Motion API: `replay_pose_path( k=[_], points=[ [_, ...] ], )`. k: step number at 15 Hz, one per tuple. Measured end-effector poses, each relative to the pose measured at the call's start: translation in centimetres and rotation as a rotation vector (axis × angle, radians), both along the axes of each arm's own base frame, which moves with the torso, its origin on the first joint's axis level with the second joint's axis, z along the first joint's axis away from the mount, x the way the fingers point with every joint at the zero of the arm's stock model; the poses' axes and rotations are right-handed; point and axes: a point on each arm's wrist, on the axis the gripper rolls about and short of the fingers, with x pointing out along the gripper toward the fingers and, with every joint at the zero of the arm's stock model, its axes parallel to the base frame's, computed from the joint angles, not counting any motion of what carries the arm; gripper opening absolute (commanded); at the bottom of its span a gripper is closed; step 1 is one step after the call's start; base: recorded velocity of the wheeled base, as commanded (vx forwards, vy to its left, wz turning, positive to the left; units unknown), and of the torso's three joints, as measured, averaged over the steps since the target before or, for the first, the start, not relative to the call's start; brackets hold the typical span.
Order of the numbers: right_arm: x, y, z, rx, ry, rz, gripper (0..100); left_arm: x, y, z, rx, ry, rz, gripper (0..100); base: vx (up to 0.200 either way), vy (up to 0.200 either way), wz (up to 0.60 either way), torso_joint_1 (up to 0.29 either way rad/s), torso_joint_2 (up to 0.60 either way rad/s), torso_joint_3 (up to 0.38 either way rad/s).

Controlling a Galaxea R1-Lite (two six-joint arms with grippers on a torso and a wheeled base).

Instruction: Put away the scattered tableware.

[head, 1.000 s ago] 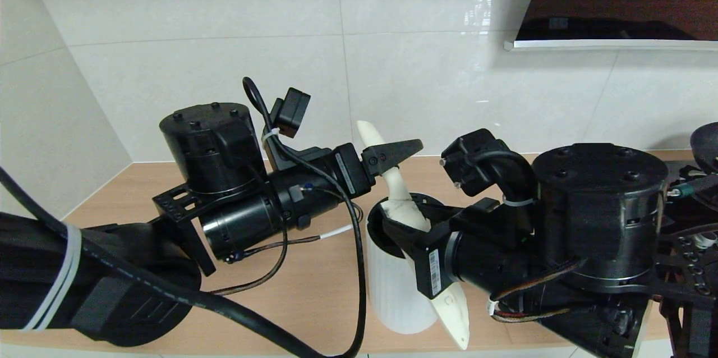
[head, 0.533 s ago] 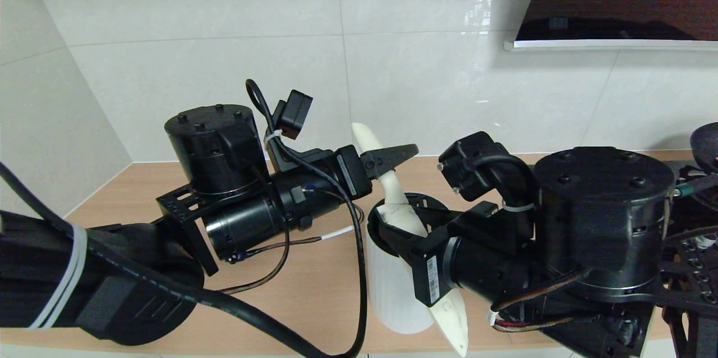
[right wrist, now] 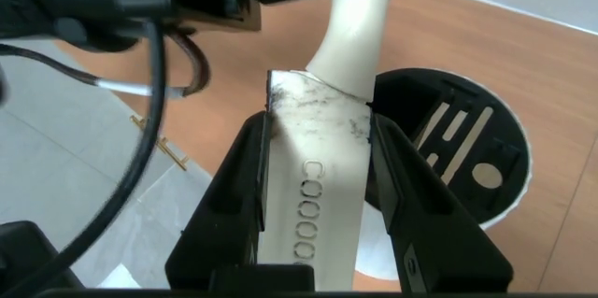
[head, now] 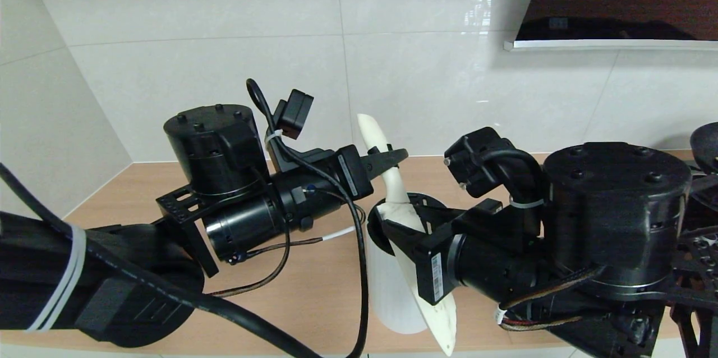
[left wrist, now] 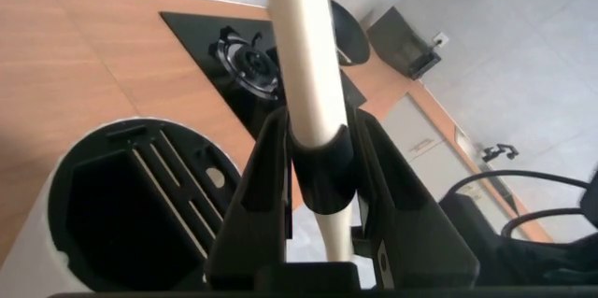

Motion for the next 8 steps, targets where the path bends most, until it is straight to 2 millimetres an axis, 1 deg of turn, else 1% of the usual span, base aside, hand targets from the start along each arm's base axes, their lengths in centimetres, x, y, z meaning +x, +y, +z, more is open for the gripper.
replay_pose_path(
  k=[2,3,6,8],
  points=[
    [0.0,-0.1,0.3,0.007,-0.006,-0.013,0,0.0,0.0,0.2,-0.004,-0.003,0.002,0,0.000,0.000,0.00,0.000,0.00,0.000],
    [0.1,-0.1,0.5,0.016,-0.009,-0.029,100,0.0,0.0,0.3,-0.007,-0.007,0.002,0,0.000,0.000,0.00,0.000,0.00,0.000],
    [0.2,-0.1,0.9,0.048,-0.006,-0.039,100,0.0,0.0,0.7,-0.017,-0.009,0.006,0,0.000,0.000,0.00,0.000,0.00,0.000],
    [0.2,-0.6,1.4,0.063,-0.013,-0.048,100,-0.2,0.5,1.5,-0.044,-0.014,0.011,0,0.000,0.000,0.00,0.000,0.00,0.000]
  ],
)
